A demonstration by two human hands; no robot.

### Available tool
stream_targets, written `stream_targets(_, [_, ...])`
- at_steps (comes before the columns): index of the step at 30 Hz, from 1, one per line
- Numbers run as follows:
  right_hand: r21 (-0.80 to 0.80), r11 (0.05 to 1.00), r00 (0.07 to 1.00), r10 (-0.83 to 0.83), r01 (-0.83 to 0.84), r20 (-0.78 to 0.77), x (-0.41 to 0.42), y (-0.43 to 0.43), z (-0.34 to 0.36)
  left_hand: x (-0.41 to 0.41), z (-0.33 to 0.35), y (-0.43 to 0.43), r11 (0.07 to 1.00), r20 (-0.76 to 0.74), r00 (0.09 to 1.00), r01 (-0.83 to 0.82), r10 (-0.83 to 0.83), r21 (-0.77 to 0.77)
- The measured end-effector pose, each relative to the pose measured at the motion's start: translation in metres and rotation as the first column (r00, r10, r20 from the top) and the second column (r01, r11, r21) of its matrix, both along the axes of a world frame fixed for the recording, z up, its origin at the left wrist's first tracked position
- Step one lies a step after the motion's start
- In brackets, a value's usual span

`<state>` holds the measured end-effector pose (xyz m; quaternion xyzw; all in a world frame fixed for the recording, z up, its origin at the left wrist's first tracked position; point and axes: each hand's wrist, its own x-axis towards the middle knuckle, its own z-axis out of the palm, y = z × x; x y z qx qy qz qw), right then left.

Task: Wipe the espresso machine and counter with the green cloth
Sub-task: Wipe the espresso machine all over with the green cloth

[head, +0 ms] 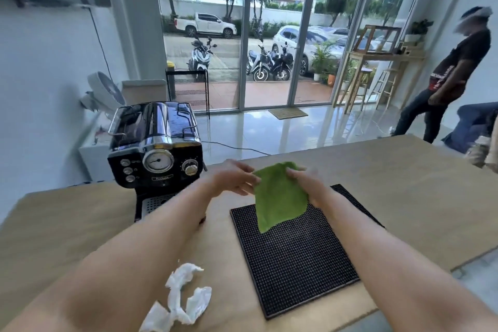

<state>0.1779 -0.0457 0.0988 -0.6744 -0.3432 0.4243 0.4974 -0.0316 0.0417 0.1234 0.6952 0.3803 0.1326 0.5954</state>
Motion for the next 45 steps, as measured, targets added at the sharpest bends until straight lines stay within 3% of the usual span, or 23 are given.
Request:
stream_targets(6, [0.249, 0.967, 0.996, 0.042, -0.059, 0.074, -0.054, 0.059, 0.095, -0.056, 0.109, 0.026, 0.935, 0.201, 0.949, -0.284, 0.243, 0.214])
stream_targets(10, [0.302, 0.943, 0.988, 0.114, -0.142, 0.109, -0.096, 0.092, 0.131, -0.11, 0.148, 0.046, 0.858, 0.242, 0.908, -0.407, 0.342, 0.314])
stream_targets(15, [0.309, 0.904, 0.946, 0.232, -0.295, 0.225, -0.16, 0.129, 0.15, -0.175, 0.165, 0.071, 0.756, 0.272, 0.815, -0.577, 0.512, 0.309])
stream_targets(22, [0.32, 0.912, 0.906, 0.111, -0.256, 0.408, -0.216, 0.187, 0.142, -0.209, 0.146, 0.106, 0.612, 0.273, 0.699, -0.713, 0.661, 0.344])
stream_targets(26, [0.255, 0.947, 0.756, -0.02, -0.196, 0.654, -0.227, 0.208, 0.134, -0.212, 0.13, 0.13, 0.535, 0.289, 0.666, -0.734, 0.687, 0.419])
stream_targets(28, [0.21, 0.967, 0.608, -0.081, -0.144, 0.79, -0.232, 0.214, 0.131, -0.21, 0.123, 0.141, 0.54, 0.275, 0.688, -0.709, 0.671, 0.454])
stream_targets(30, [0.184, 0.962, 0.458, -0.073, -0.203, 0.886, -0.242, 0.212, 0.128, -0.209, 0.114, 0.153, 0.529, 0.259, 0.682, -0.709, 0.684, 0.466])
stream_targets(33, [-0.039, 0.883, 0.308, 0.205, -0.468, 0.929, -0.265, 0.198, 0.121, -0.209, 0.105, 0.165, 0.517, 0.224, 0.622, -0.763, 0.75, 0.388])
stream_targets(36, [-0.375, 0.779, 0.117, 0.491, -0.503, 0.863, -0.277, 0.195, 0.107, -0.204, 0.097, 0.168, 0.588, 0.172, 0.653, -0.746, 0.737, 0.314])
stream_targets(39, [-0.396, 0.808, 0.147, 0.498, -0.436, 0.855, -0.28, 0.206, 0.101, -0.2, 0.08, 0.172, 0.609, 0.101, 0.673, -0.714, 0.733, 0.345])
stream_targets(45, [-0.401, 0.831, 0.242, 0.511, -0.386, 0.825, -0.287, 0.255, 0.108, -0.206, 0.064, 0.183, 0.544, 0.062, 0.611, -0.742, 0.789, 0.391])
